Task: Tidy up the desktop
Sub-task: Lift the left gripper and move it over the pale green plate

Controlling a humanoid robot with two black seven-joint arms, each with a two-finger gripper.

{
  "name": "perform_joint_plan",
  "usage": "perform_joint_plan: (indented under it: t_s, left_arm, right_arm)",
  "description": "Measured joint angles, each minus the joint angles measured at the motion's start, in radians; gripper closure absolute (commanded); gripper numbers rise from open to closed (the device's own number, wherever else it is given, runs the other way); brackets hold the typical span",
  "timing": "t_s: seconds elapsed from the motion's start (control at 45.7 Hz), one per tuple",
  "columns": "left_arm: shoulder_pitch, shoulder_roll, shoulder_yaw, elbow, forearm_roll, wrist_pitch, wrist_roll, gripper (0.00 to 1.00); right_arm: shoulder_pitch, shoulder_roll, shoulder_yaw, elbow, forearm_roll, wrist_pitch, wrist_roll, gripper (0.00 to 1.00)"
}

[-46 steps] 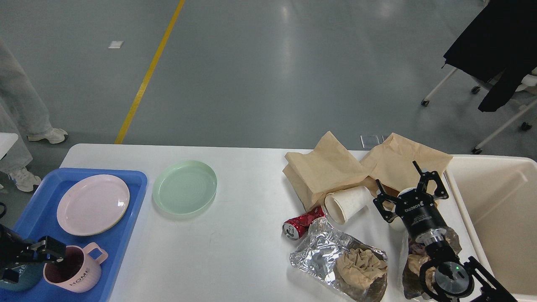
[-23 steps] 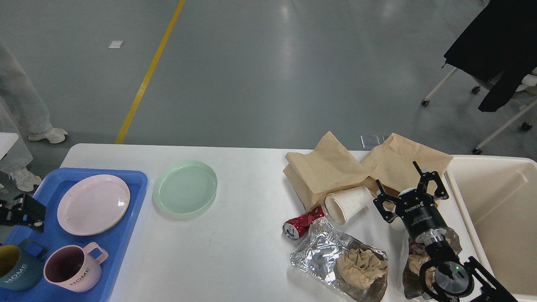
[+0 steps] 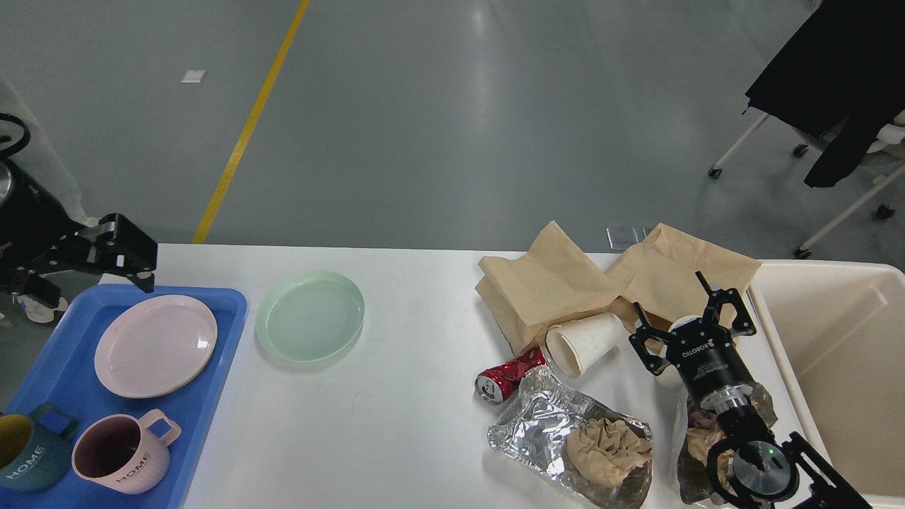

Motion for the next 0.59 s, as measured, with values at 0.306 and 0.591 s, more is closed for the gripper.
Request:
perform_joint_plan:
  t_s: [0.306, 0.591]
  left_arm:
    - [-0.122, -0.105, -0.146, -0.126, -0.110, -0.010, 0.029, 0.04]
    - [-0.092, -0.134, -0.194, -0.117, -0.133, -0.010, 0.020, 0.04]
  right_arm:
    - [0.000, 0.000, 0.000, -0.001, 0.000, 0.000, 0.000, 0.00]
    - [0.000, 0.000, 0.000, -0.001, 0.000, 0.000, 0.000, 0.00]
